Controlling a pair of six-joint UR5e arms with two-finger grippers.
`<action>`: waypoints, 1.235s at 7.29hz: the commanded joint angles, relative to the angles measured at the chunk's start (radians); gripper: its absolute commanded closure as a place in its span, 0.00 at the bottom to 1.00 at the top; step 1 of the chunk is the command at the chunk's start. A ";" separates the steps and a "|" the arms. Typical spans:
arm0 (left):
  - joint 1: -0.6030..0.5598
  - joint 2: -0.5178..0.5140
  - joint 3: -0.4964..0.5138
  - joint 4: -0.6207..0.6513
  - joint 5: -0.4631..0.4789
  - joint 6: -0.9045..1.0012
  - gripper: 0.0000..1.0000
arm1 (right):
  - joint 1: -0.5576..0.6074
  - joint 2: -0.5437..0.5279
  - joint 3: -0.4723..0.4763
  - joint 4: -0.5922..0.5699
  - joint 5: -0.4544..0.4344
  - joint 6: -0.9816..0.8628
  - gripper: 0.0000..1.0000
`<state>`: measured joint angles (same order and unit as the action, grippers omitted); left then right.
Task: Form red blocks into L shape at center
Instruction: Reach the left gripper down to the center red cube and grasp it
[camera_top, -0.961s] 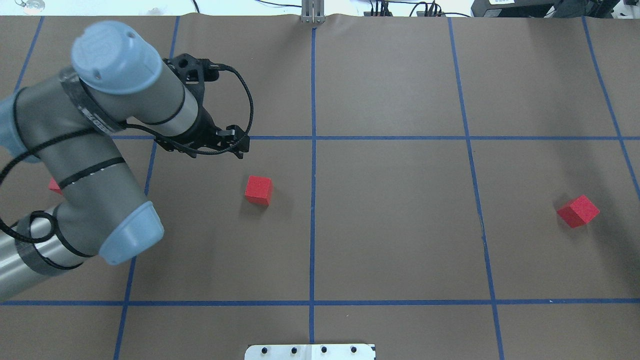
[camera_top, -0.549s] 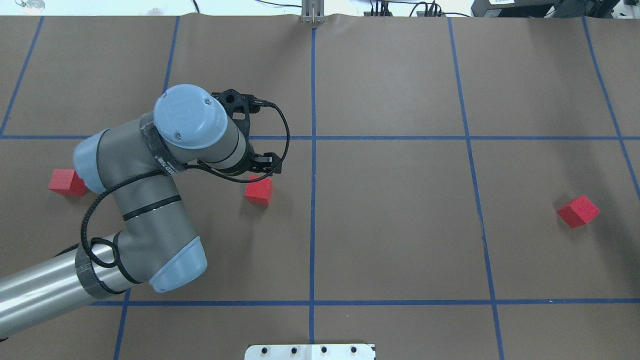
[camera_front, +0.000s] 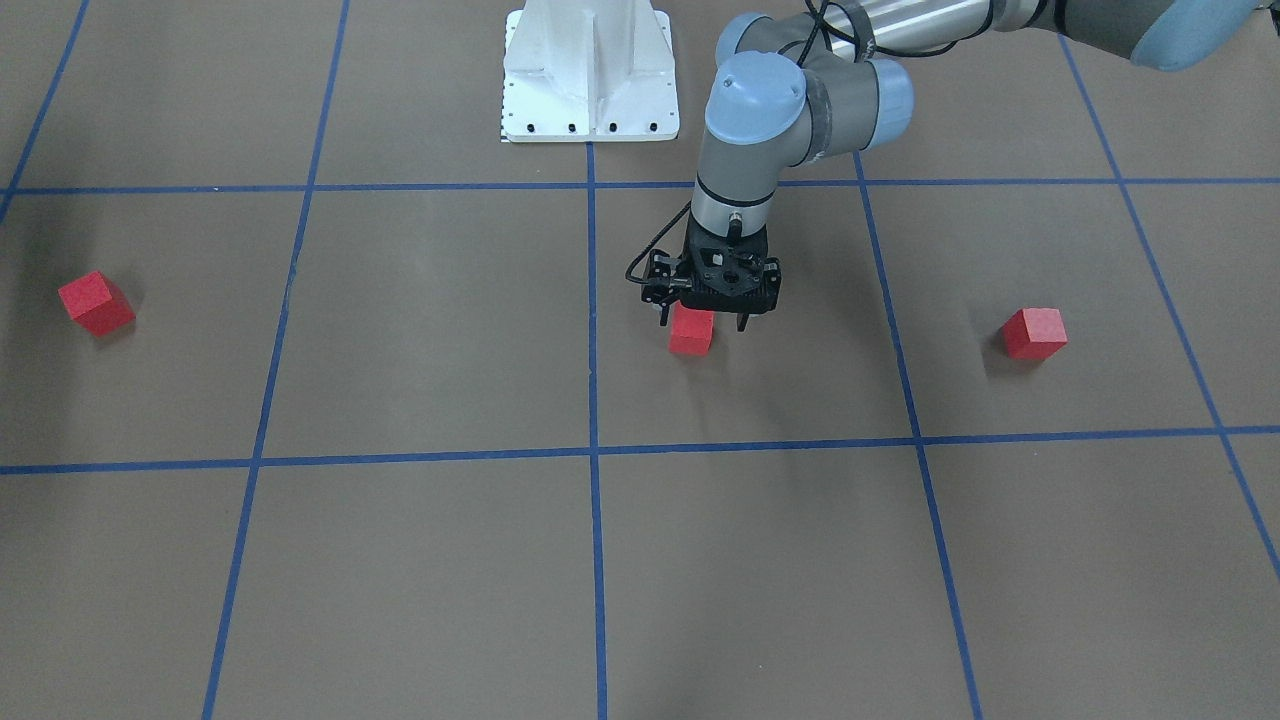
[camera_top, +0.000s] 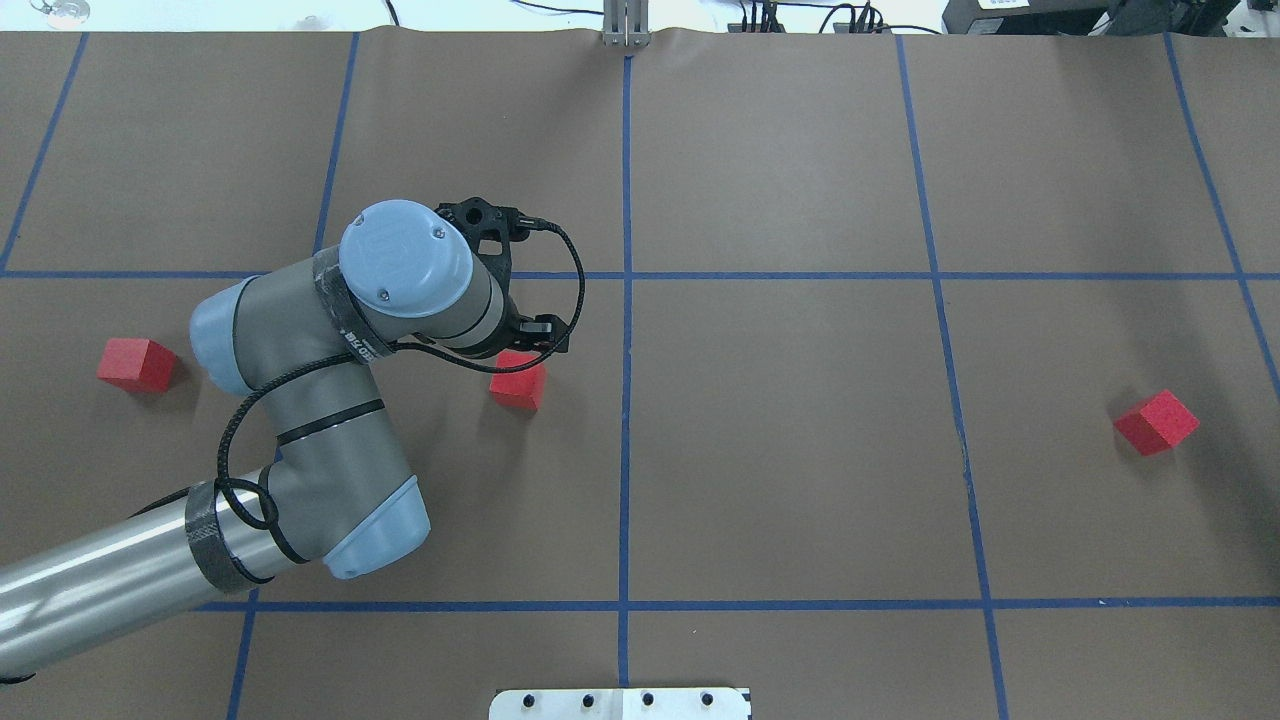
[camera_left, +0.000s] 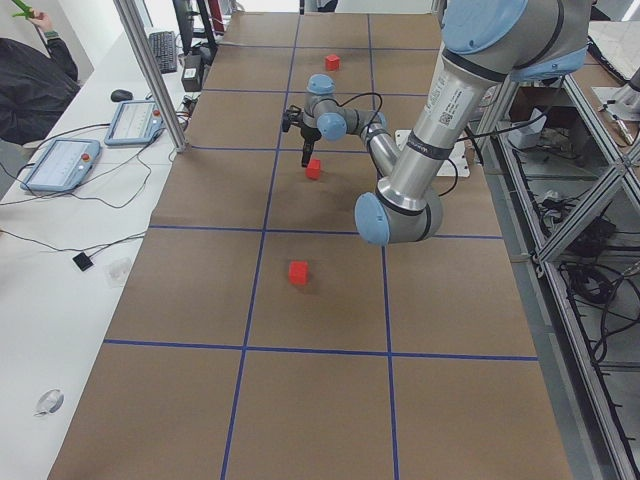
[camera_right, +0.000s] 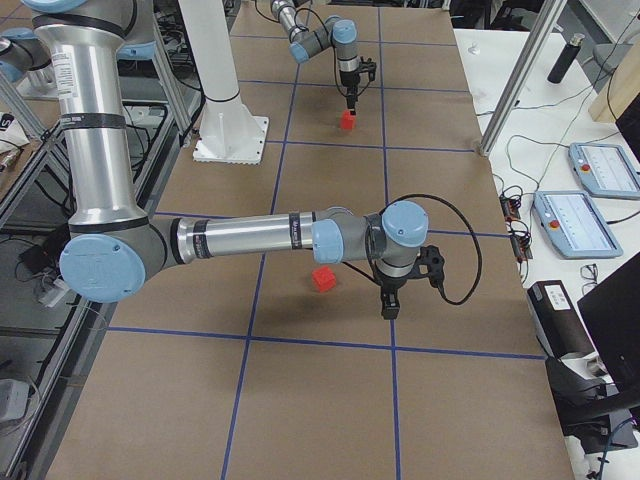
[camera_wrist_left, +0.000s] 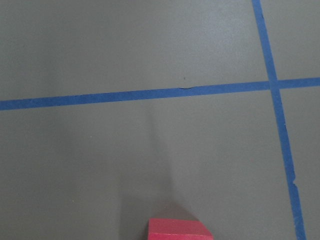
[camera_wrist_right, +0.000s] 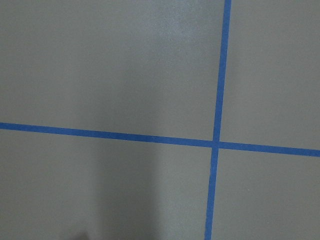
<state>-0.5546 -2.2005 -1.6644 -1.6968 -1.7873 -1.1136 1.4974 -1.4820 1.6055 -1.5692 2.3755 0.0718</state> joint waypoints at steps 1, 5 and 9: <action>0.012 -0.002 0.026 -0.004 0.000 -0.002 0.01 | 0.000 0.000 -0.004 0.000 0.001 -0.001 0.01; 0.042 -0.033 0.080 -0.004 0.000 -0.005 0.00 | 0.001 0.000 -0.026 0.001 0.001 -0.004 0.01; 0.053 -0.030 0.084 -0.001 0.002 -0.026 0.25 | 0.000 -0.004 -0.032 0.001 0.001 -0.006 0.01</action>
<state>-0.5025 -2.2334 -1.5816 -1.6988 -1.7857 -1.1295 1.4980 -1.4861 1.5756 -1.5677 2.3761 0.0661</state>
